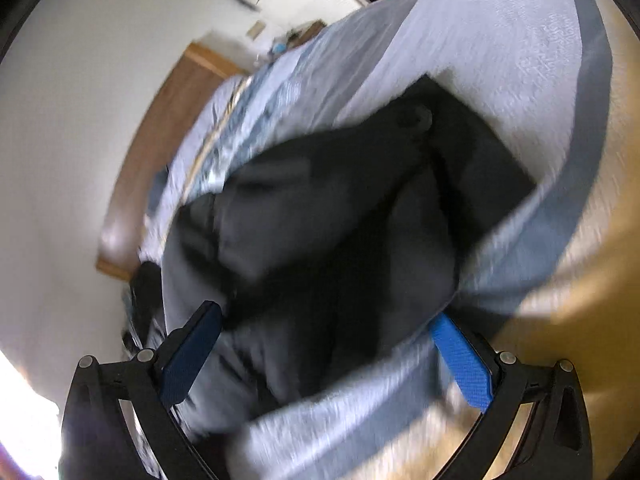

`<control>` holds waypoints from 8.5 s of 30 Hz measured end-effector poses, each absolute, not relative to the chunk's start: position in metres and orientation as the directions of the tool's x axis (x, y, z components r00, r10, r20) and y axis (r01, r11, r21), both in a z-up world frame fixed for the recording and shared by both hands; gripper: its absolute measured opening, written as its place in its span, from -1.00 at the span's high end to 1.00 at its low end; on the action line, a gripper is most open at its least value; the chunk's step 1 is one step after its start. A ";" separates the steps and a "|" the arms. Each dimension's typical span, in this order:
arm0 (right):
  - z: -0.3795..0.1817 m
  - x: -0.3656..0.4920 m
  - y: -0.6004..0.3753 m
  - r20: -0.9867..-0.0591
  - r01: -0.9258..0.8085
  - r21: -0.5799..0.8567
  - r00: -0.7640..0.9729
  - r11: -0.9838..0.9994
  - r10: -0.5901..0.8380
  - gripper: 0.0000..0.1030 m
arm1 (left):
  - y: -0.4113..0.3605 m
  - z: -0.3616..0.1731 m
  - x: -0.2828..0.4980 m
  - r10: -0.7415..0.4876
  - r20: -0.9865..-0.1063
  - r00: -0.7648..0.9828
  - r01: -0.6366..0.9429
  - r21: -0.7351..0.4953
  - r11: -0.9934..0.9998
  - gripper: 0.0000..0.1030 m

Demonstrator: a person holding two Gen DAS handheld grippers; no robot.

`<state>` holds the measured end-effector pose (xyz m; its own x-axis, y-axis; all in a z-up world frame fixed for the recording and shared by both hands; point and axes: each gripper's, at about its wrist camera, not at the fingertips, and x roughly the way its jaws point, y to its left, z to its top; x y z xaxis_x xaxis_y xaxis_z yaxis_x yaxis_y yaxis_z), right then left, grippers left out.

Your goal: Fold large clothes

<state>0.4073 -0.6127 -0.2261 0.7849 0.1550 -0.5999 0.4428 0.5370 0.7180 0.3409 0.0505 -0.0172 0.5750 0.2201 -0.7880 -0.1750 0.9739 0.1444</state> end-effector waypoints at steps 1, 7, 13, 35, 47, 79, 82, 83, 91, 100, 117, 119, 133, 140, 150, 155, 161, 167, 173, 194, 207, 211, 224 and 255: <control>-0.227 0.410 -0.618 -0.591 0.446 0.726 0.793 0.524 0.144 -0.99 | 0.050 -0.018 0.341 0.222 -0.788 0.574 -0.176 0.146 0.973 -1.00; -0.224 0.422 -0.641 -0.546 0.444 0.771 0.830 0.457 0.115 -0.89 | 0.048 -0.017 0.342 0.223 -0.785 0.579 -0.173 0.148 0.974 -1.00; -0.219 0.422 -0.655 -0.556 0.460 0.776 0.822 0.431 0.123 0.15 | 0.046 -0.013 0.337 0.202 -0.783 0.588 -0.164 0.129 0.978 -1.00; -0.054 0.405 -0.524 -0.417 0.065 0.681 0.853 0.729 0.314 0.56 | 0.079 0.044 0.257 0.132 -0.716 0.686 -0.177 0.013 0.984 -1.00; -0.031 0.374 -0.413 -0.432 -0.165 0.589 0.763 0.791 0.481 0.62 | 0.114 0.056 0.199 0.140 -0.692 0.708 -0.220 -0.028 0.975 -1.00; -0.150 0.325 -0.181 -0.763 -0.410 0.343 0.403 0.845 0.505 0.72 | 0.108 0.062 0.158 0.104 -0.694 0.713 -0.208 -0.067 0.976 -1.00; -0.144 0.320 -0.165 -0.746 -0.469 0.346 0.387 0.812 0.542 0.72 | 0.097 0.062 0.163 0.096 -0.703 0.705 -0.198 -0.064 0.978 -1.00; -0.144 0.320 -0.162 -0.746 -0.477 0.346 0.382 0.808 0.545 0.72 | 0.093 0.062 0.165 0.097 -0.705 0.703 -0.194 -0.059 0.979 -1.00; -0.155 0.312 -0.139 -0.743 -0.549 0.392 0.285 0.738 0.606 0.03 | 0.066 0.065 0.176 0.114 -0.729 0.675 -0.191 -0.023 0.981 -1.00; -0.098 0.322 -0.224 -0.676 -0.540 0.347 0.423 0.767 0.603 0.01 | 0.018 0.052 0.228 0.070 -0.757 0.649 -0.147 -0.035 0.988 -1.00; -0.127 0.460 -0.373 -0.708 -0.280 0.226 0.611 0.933 0.355 -0.02 | -0.126 -0.050 0.419 -0.047 -0.812 0.581 0.006 -0.053 0.999 -1.00; -0.140 0.468 -0.374 -0.715 -0.270 0.244 0.599 0.931 0.361 -0.02 | -0.122 -0.075 0.431 0.003 -0.833 0.553 -0.017 -0.008 1.000 -1.00; -0.161 0.461 -0.379 -0.702 -0.243 0.221 0.633 0.944 0.327 -0.48 | -0.072 -0.095 0.410 0.056 -0.833 0.550 -0.019 0.055 0.998 -1.00; -0.145 0.438 -0.356 -0.671 -0.322 0.207 0.641 0.924 0.373 -0.48 | -0.047 -0.105 0.398 0.105 -0.852 0.513 -0.090 0.069 0.994 -1.00; -0.143 0.414 -0.352 -0.750 -0.282 0.200 0.572 0.938 0.332 -0.48 | -0.024 -0.078 0.358 0.117 -0.852 0.511 -0.123 0.063 0.990 -1.00; -0.108 0.365 -0.352 -0.704 -0.255 0.196 0.635 0.947 0.317 -0.48 | 0.001 -0.051 0.321 0.085 -0.832 0.548 -0.145 0.006 0.989 -1.00; -0.078 0.294 -0.343 -0.678 -0.240 0.165 0.677 0.957 0.287 -0.58 | 0.023 -0.022 0.274 0.039 -0.815 0.579 -0.103 -0.025 0.994 -1.00; -0.042 0.228 -0.338 -0.644 -0.213 0.108 0.730 0.971 0.231 -0.76 | 0.058 0.000 0.228 -0.014 -0.782 0.623 -0.109 -0.104 0.989 -1.00; -0.007 0.187 -0.335 -0.588 -0.182 0.083 0.785 0.980 0.196 -0.89 | 0.101 0.022 0.171 -0.016 -0.734 0.679 -0.139 -0.150 0.979 -1.00; -0.002 0.187 -0.327 -0.603 -0.146 0.096 0.778 0.985 0.174 -0.97 | 0.257 -0.009 0.134 0.129 -0.764 0.632 -0.393 -0.173 0.903 -1.00; -0.025 0.265 -0.304 -0.685 -0.045 0.080 0.723 0.996 0.088 -0.97 | 0.398 -0.081 0.235 -0.015 -0.782 0.624 -0.486 -0.403 0.776 -0.98; -0.031 0.283 -0.300 -0.701 -0.012 0.073 0.711 0.997 0.060 -0.97 | 0.423 -0.103 0.256 -0.046 -0.768 0.639 -0.511 -0.469 0.720 -0.98; -0.053 0.303 -0.292 -0.755 0.030 0.038 0.655 0.999 0.009 -0.97 | 0.464 -0.164 0.310 -0.215 -0.663 0.717 -0.524 -0.716 0.462 -0.96; -0.020 0.240 -0.331 -0.714 0.115 0.023 0.697 0.993 -0.064 -0.97 | 0.489 -0.127 0.310 -0.181 -0.606 0.775 -0.506 -0.766 0.397 0.86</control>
<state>0.2403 -0.3311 -0.0196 0.6973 -0.0644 -0.7139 0.1154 0.9930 0.0231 0.3104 0.4889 -0.1270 0.7749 -0.1807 -0.6057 -0.5060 0.3969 -0.7658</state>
